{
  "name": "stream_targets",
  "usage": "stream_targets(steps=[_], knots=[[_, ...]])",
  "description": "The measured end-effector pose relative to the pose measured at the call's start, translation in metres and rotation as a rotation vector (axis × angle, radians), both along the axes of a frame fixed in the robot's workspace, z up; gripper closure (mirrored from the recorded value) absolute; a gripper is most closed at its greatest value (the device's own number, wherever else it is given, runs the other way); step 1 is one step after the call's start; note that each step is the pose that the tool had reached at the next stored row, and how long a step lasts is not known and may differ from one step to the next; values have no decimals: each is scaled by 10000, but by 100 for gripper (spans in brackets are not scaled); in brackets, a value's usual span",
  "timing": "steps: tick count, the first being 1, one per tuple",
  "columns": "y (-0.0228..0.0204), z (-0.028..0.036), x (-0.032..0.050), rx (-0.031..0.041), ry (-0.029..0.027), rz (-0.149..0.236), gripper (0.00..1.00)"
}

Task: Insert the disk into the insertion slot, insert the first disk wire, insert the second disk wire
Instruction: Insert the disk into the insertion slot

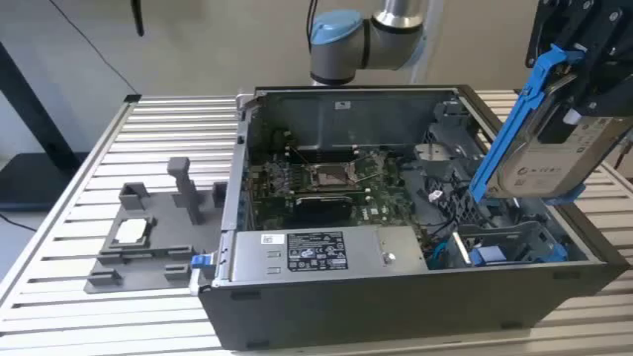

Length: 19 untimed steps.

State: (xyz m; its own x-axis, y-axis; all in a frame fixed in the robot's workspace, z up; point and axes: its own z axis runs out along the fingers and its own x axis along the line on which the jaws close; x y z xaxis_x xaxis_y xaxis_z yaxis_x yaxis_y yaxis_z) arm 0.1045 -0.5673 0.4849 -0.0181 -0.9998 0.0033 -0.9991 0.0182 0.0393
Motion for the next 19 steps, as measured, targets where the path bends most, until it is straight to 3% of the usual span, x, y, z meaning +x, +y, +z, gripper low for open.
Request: stream_targets(steps=[9,19], knots=[[0,-15,0,-1,0,0,67],[0,-89,2,-20,0,0,67]])
